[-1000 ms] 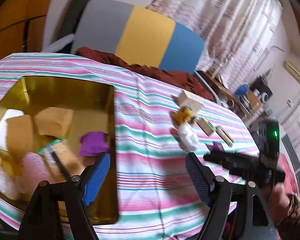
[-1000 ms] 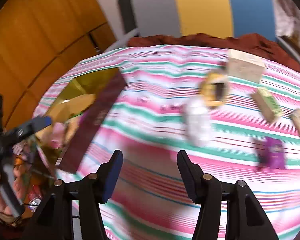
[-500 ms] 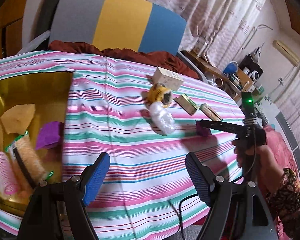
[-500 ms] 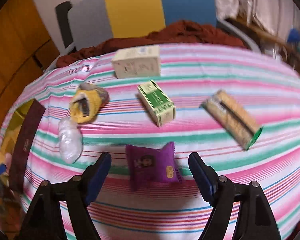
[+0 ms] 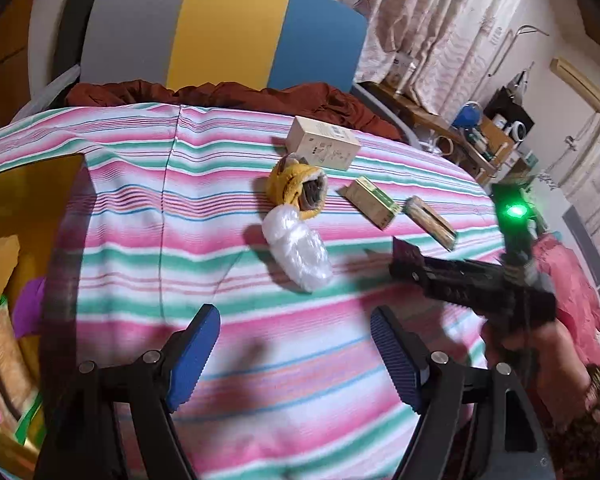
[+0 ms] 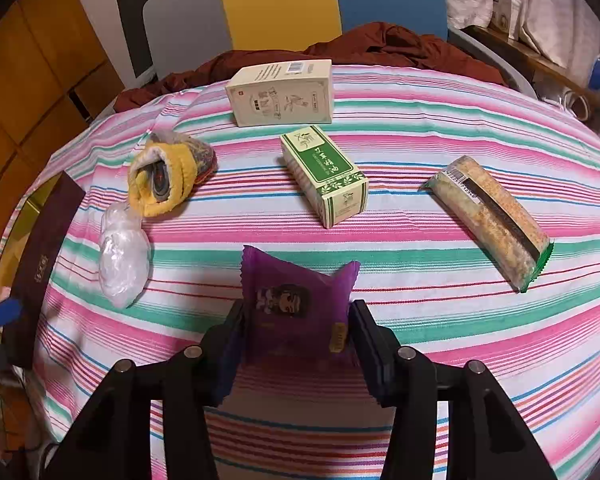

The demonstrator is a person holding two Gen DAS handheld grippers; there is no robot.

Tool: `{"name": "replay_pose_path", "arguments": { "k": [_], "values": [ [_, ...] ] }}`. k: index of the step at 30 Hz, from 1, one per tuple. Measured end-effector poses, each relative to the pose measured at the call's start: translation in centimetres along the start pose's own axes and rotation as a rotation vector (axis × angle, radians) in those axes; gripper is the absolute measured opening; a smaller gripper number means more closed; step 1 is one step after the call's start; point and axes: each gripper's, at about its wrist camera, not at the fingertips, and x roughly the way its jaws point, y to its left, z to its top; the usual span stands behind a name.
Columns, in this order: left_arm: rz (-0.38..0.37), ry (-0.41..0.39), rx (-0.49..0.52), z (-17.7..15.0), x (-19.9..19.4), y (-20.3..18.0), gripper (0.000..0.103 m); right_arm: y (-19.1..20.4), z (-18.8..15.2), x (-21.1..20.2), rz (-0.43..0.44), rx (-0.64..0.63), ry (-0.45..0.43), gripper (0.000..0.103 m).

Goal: Organize objects

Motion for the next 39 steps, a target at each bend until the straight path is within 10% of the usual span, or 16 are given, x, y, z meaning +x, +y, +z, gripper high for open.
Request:
{"name": "replay_pose_path", "arguments": {
  "k": [13, 17, 39],
  "values": [
    [0.057, 0.046, -0.035, 3.4, 7.9, -1.5, 0.075, 1.1, 0.0, -0.2, -0.037, -0.06, 0.004, 0.049],
    [0.08, 0.073, -0.028, 3.3, 9.4, -1.1, 0.041, 1.2, 0.2, -0.2, -0.034, -0.063, -0.003, 0.049],
    [0.055, -0.039, -0.036, -0.8, 2.8, 1.3, 0.037, 1.9, 0.1, -0.6, 0.022, -0.068, -0.027, 0.049]
  ]
}}
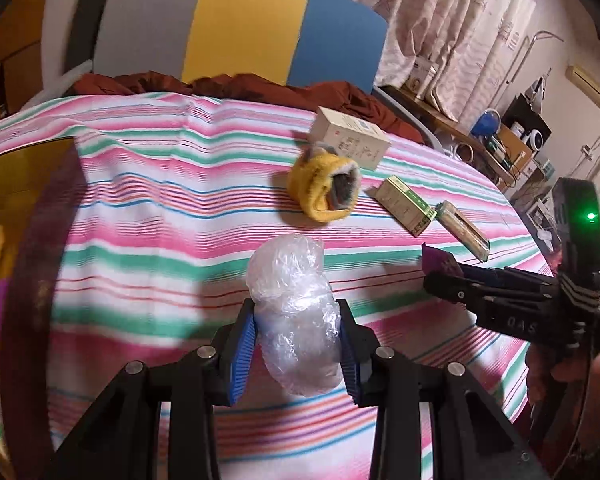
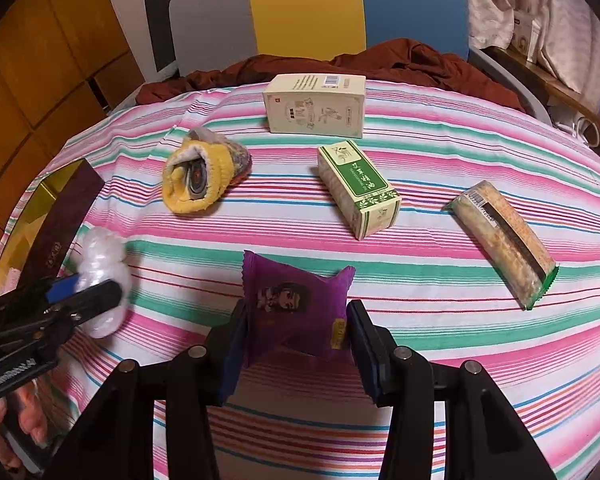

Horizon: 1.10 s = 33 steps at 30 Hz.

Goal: Organize objects
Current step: 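Carry the clear plastic bag and purple packet over the gold tray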

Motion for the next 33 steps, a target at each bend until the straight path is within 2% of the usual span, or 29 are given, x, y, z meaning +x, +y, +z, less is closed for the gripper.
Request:
{"name": "replay_pose_path", "arguments": {
  "k": [12, 20, 27, 33],
  "values": [
    [0.04, -0.089, -0.107, 0.0, -6.4, 6.6, 0.037, 2.1, -0.5, -0.1, 0.077, -0.047, -0.037, 0.049],
    [0.093, -0.14, -0.214, 0.8, -9.4, 12.5, 0.037, 4.9, -0.8, -1.3, 0.146, -0.128, -0.111, 0.049],
    [0.155, -0.161, -0.297, 3.1, -10.7, 18.1, 0.037, 7.7, -0.6, -1.4, 0.209, -0.131, -0.088, 0.049],
    [0.188, -0.138, -0.397, 4.8, -10.3, 23.8, 0.037, 12.9, 0.9, -2.0, 0.329, -0.151, -0.115, 0.049]
  ]
}}
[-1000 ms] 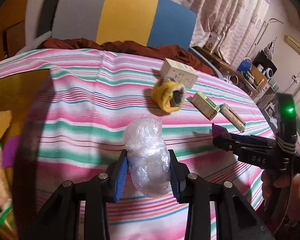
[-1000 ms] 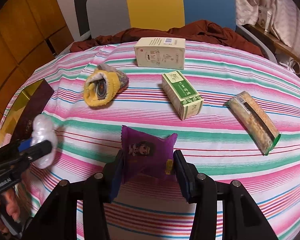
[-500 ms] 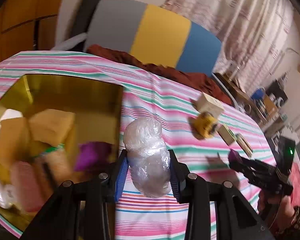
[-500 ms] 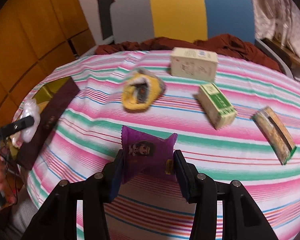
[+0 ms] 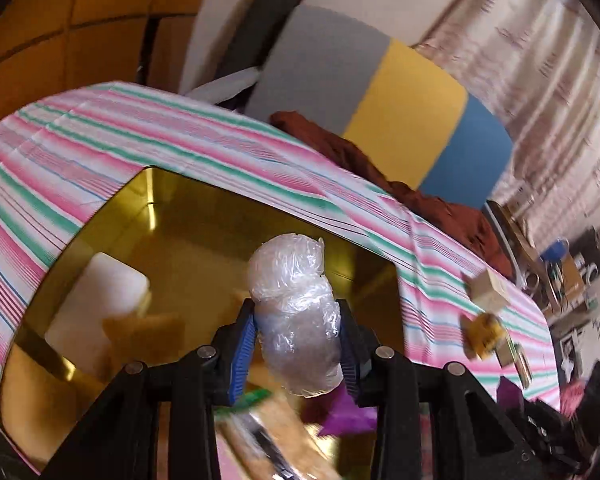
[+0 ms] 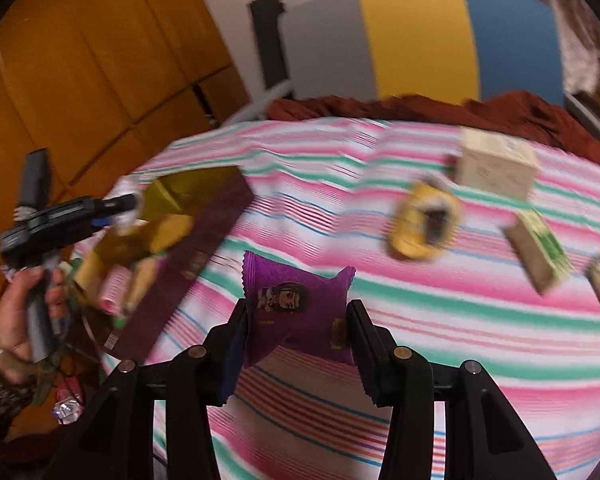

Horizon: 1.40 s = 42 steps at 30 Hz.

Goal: Organize objects
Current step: 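Carry the clear plastic bag and purple packet over the gold tray, then release the clear bag with the left gripper while the right releases the purple packet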

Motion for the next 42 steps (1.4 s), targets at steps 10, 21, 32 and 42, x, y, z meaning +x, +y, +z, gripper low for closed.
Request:
{"name": "replay_pose_path", "arguments": {
  "k": [10, 21, 32, 42],
  "values": [
    [0.049, 0.077, -0.121, 3.1, 3.9, 5.7, 0.037, 9.4, 4.3, 5.8, 0.098, -0.084, -0.002, 0.049],
    [0.077, 0.079, -0.186, 4.2, 4.8, 7.9, 0.06, 12.5, 6.1, 9.7, 0.1, -0.108, 0.03, 0.049],
    [0.043, -0.096, -0.232, 0.1, -1.4, 8.3, 0.061, 12.8, 7.3, 12.4, 0.052, -0.103, 0.047, 0.049],
    [0.066, -0.141, -0.153, -2.4, -4.5, 7.1, 0.061, 14.3, 8.2, 15.5, -0.062, -0.168, 0.046, 0.053]
  ]
}}
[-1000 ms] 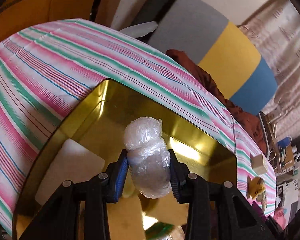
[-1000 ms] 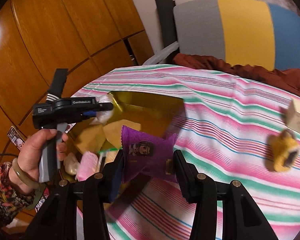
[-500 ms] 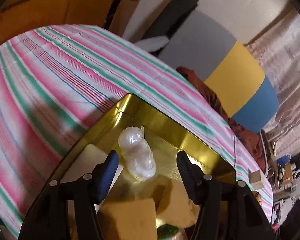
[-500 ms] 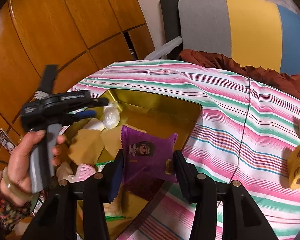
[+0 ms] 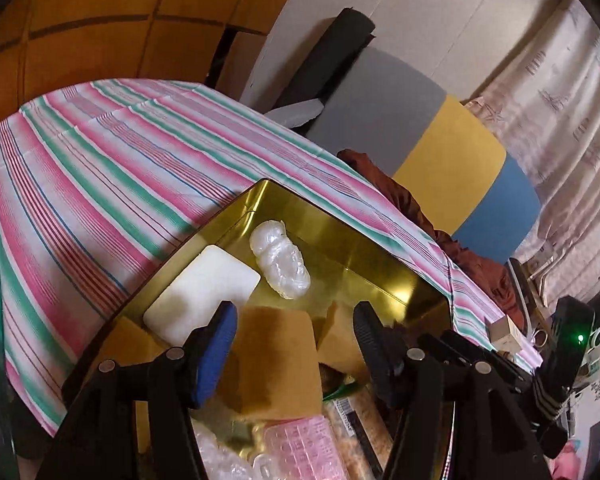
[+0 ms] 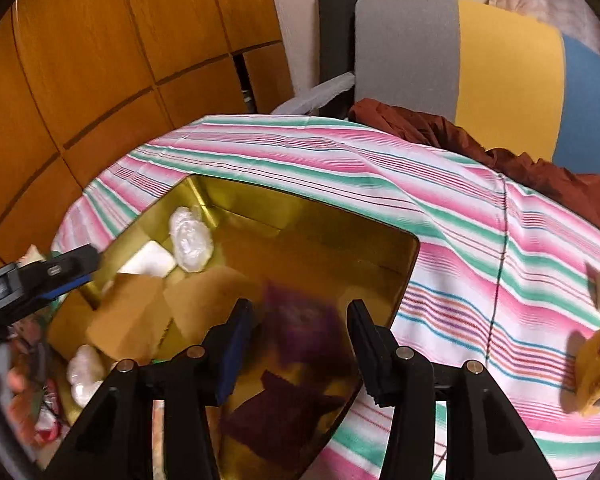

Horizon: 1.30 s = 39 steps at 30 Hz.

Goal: Organize objects
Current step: 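Release the clear bag with the left gripper while the right releases the purple packet, then move both grippers back toward the remaining items on the cloth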

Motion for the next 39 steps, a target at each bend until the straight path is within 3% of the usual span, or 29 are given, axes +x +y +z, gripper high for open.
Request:
{"name": "replay_pose_path", "arguments": {
  "k": [9, 22, 35, 39],
  "values": [
    [-0.016, -0.032, 0.043, -1.5, -1.9, -1.4, 0.061, 0.0, -1.0, -2.7, -0.044, -0.012, -0.071, 0.061],
    [-0.084, 0.026, 0.149, -4.2, -2.2, -5.7, 0.061, -2.0, -3.9, -7.8, -0.05, 0.033, -0.119, 0.067],
    [-0.201, 0.144, 0.325, -9.1, -2.2, -12.9, 0.061, -8.5, -8.9, -11.1, -0.136, 0.112, -0.064, 0.067],
    [-0.248, 0.211, 0.381, -11.1, -1.5, -15.5, 0.061, -11.3, -10.5, -12.1, -0.178, 0.133, -0.042, 0.067]
  ]
}}
